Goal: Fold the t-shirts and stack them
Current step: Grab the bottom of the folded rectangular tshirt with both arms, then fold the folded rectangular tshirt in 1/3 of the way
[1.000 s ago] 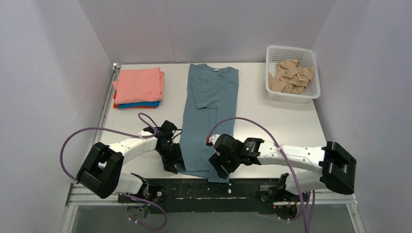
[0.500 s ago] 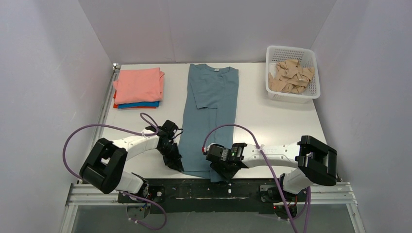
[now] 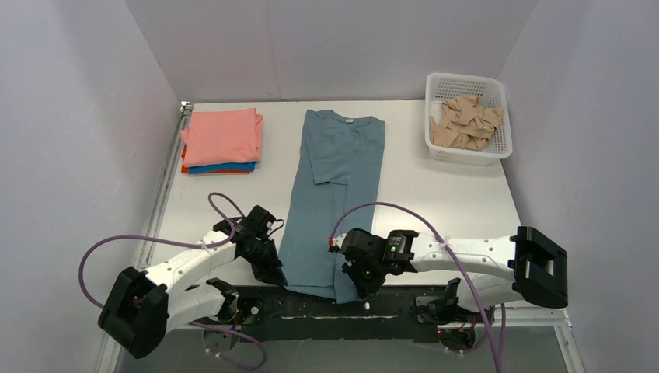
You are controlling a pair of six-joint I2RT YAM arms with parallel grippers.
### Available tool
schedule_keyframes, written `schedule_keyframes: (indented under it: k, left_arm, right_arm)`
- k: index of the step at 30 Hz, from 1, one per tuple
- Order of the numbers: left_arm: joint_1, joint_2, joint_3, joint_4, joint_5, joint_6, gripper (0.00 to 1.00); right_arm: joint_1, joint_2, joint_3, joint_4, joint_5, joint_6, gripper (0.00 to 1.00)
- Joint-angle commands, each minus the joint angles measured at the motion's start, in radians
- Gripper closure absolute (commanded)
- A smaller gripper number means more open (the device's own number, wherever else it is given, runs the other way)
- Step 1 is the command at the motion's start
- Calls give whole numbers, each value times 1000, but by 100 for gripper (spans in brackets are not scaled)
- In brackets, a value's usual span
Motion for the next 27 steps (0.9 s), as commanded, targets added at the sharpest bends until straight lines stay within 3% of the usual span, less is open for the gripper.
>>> schedule_keyframes:
  k: [1, 5, 13, 22, 27]
  left_arm:
    - [-22, -116, 0, -176, -32, -46, 100]
    - [-23, -91, 99, -171, -74, -24, 100]
    - [32, 228, 459, -161, -138, 69, 100]
    - [102, 563, 767, -170, -167, 110, 100]
    - [132, 615, 836, -135, -222, 108, 100]
  right_arm:
    - [3, -87, -13, -36, -42, 39, 99]
    - [-78, -121, 21, -50, -23, 58, 99]
    - [-360, -105, 150, -47, -42, -2, 99]
    - [-599, 79, 324, -25, 9, -76, 99]
    - [-699, 166, 391, -9, -51, -88, 99]
